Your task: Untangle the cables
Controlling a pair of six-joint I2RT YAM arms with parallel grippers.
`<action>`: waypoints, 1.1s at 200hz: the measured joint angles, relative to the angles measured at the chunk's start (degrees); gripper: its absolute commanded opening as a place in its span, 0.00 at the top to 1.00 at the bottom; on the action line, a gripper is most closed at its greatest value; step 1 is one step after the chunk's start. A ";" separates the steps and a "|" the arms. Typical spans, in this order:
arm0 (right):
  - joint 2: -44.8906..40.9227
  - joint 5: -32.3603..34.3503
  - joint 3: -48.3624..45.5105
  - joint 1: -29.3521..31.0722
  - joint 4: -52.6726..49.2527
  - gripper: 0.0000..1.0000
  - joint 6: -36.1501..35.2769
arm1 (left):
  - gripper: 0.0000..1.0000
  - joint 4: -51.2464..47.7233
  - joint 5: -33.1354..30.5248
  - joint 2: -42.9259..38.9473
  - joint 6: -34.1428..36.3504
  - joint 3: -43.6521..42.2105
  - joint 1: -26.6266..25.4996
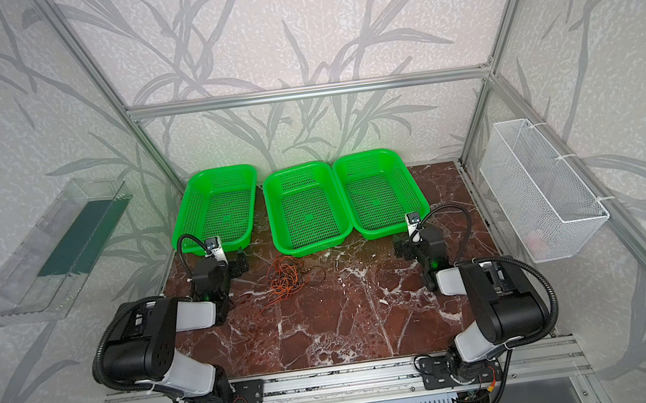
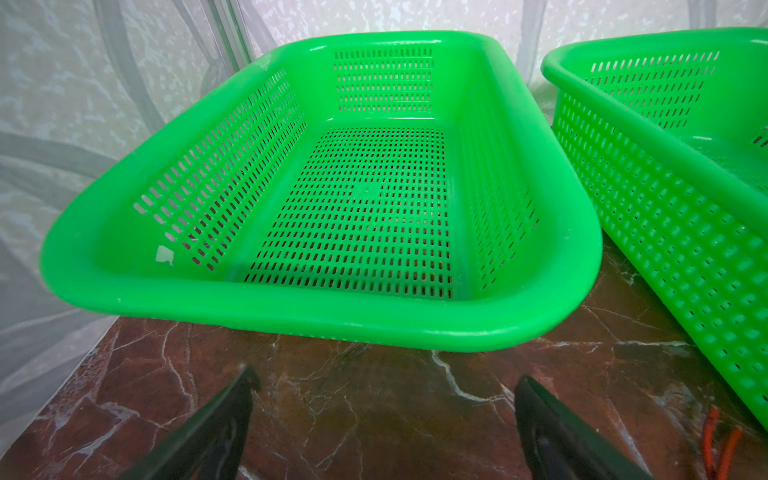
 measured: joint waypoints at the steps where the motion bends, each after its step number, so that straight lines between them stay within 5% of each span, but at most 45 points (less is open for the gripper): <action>1: 0.00 0.00 0.00 0.00 0.00 0.01 0.00 | 0.01 0.00 0.00 0.00 0.00 0.00 0.00; 133: -1.18 0.31 -0.92 0.00 1.20 0.00 0.15 | 0.03 -3.52 -0.42 -1.77 -0.94 0.28 0.04; 186: -10.84 -0.96 -0.50 0.09 -4.22 0.04 -0.79 | 0.09 -13.75 1.18 -17.49 -2.58 0.48 0.04; 220: -20.20 -4.83 3.34 2.71 -15.26 0.09 -0.98 | 0.21 -30.36 7.06 -28.46 -6.75 5.05 -0.04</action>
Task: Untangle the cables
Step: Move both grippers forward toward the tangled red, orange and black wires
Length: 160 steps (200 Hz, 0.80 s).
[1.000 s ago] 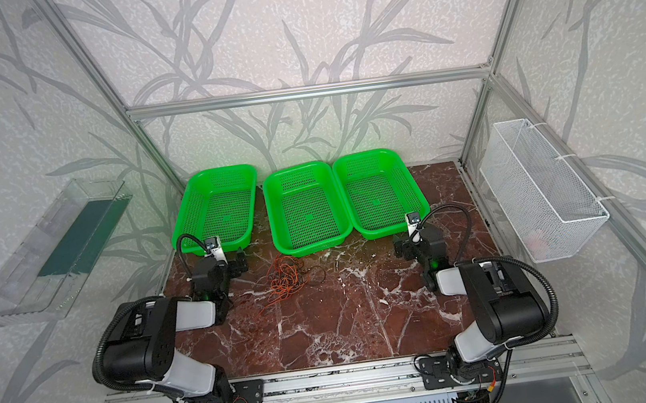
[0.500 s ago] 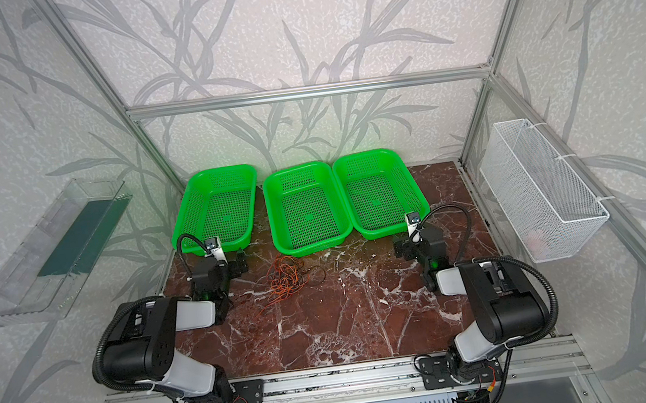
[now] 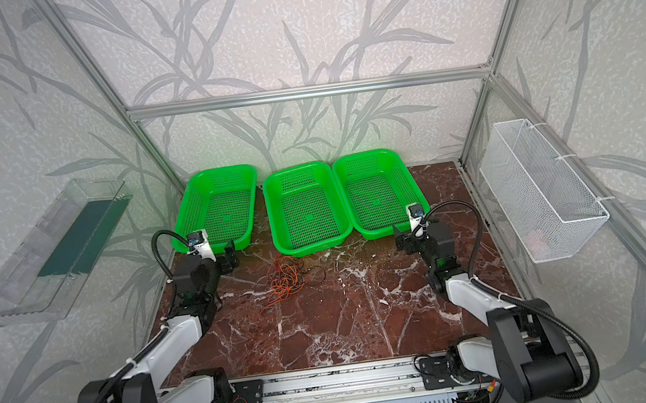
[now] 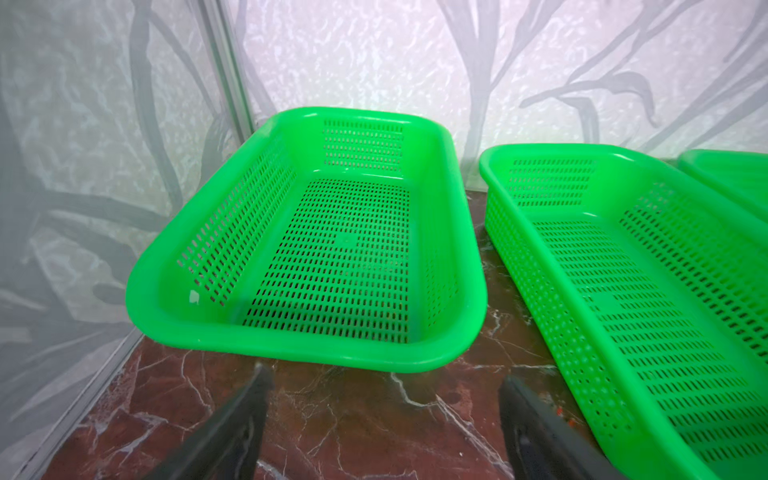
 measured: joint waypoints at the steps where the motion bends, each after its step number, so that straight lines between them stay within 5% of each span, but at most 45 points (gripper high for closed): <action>1: -0.20 -0.13 0.20 0.15 -0.28 0.09 -0.02 | 0.22 -0.44 0.13 -0.24 -0.31 0.13 -0.02; 38: -5.55 -5.64 9.53 11.56 -11.93 0.15 -3.54 | 0.33 -18.88 5.18 -10.84 -7.56 3.82 -2.01; 79: 0.09 -10.45 10.60 23.15 -18.40 0.24 -8.22 | 0.35 -32.24 5.64 -15.37 -12.33 3.21 -12.20; 114: 7.30 -11.87 15.23 30.05 -23.54 0.28 -11.54 | 0.29 -34.34 5.51 -10.34 -13.88 2.62 -17.40; 160: 8.28 -11.69 16.22 31.10 -23.91 0.28 -12.24 | 0.24 -33.57 7.04 5.51 -12.55 4.13 -19.63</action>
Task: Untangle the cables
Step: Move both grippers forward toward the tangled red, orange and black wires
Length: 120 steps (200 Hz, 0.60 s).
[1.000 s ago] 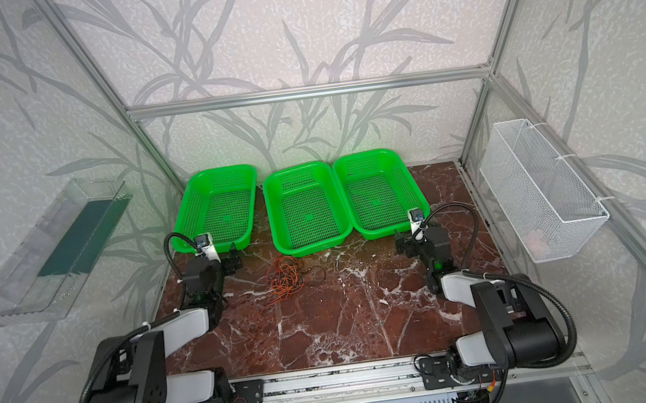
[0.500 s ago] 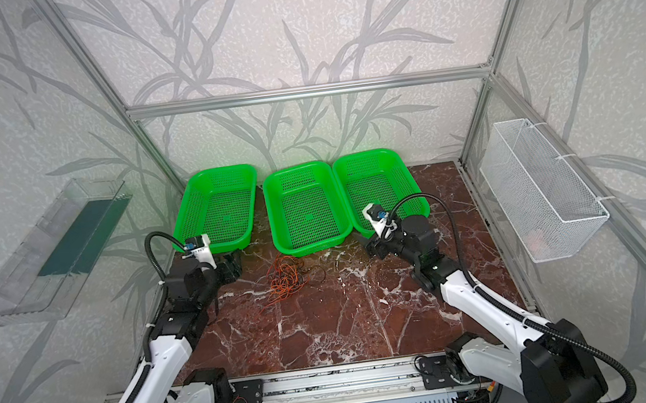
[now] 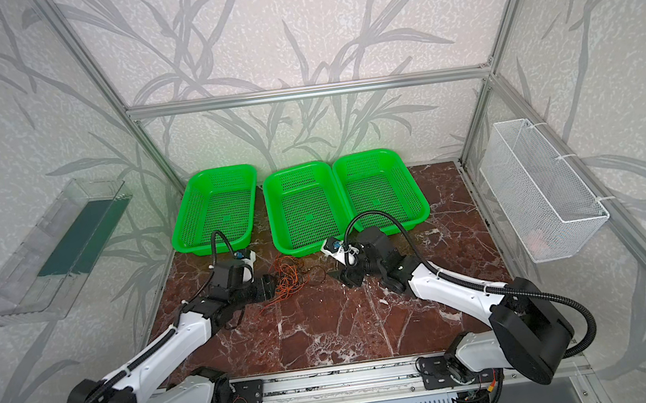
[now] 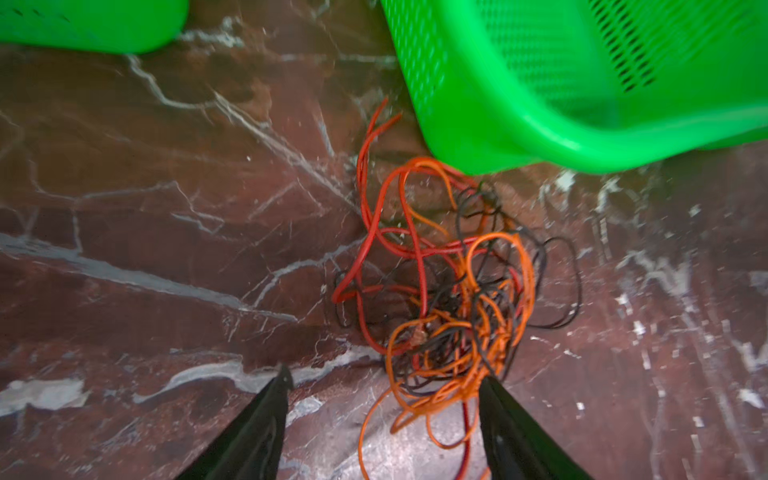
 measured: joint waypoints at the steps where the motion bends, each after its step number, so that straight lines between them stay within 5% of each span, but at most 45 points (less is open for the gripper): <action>1: 0.00 0.02 0.00 0.00 0.00 0.28 0.00 | 0.24 -0.04 0.04 0.57 0.04 0.26 -0.04; 71: -1.57 3.65 -1.01 0.04 -1.75 0.31 -2.36 | 0.26 -3.26 8.39 21.27 8.61 16.76 -1.60; 120: -3.93 7.67 -1.55 0.04 -3.50 0.31 -4.52 | 0.30 -8.44 14.67 27.10 15.12 22.60 -4.13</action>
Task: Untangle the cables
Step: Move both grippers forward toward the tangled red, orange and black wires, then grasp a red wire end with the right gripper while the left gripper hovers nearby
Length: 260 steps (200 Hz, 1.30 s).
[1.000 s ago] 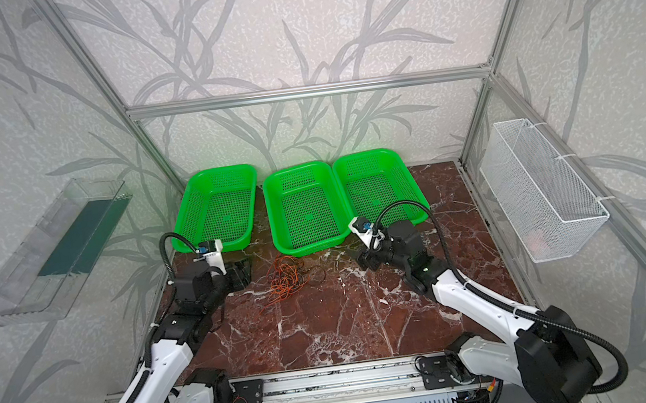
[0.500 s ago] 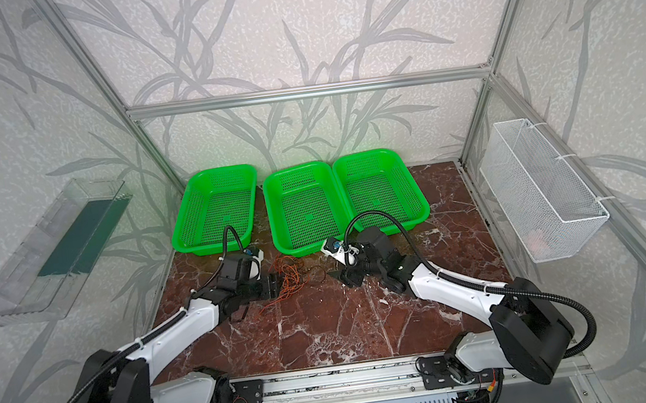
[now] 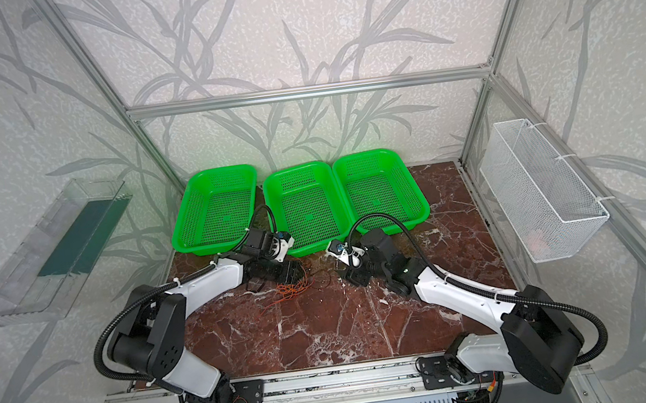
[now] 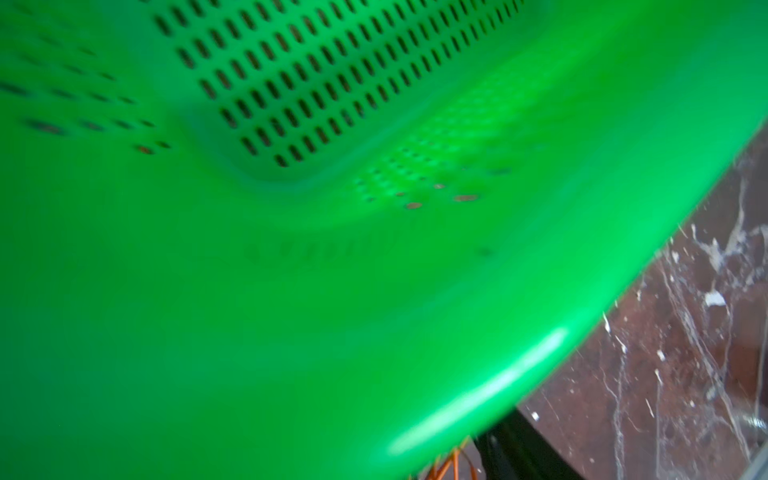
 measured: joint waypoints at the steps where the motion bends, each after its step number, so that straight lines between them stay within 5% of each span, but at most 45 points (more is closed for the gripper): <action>1: -0.07 0.07 -0.02 0.00 -0.07 0.31 -0.07 | 0.30 -0.24 0.17 0.11 0.22 0.17 -0.11; 99: -6.69 5.01 -2.38 0.00 -2.51 0.32 -1.68 | 0.32 -16.28 5.42 13.57 14.25 21.97 -12.41; 135: -12.09 7.45 -5.35 0.00 -2.95 0.30 -1.84 | 0.21 -18.58 4.90 16.59 16.52 28.15 -15.30; 205: -17.59 -0.87 -11.85 0.02 -3.26 0.39 -13.77 | 0.13 -17.27 -0.46 -3.19 13.68 11.56 -14.78; 260: -1.66 -10.34 -6.45 5.29 -3.56 0.38 -24.02 | 0.11 -13.31 -5.70 -17.18 5.31 3.13 -10.12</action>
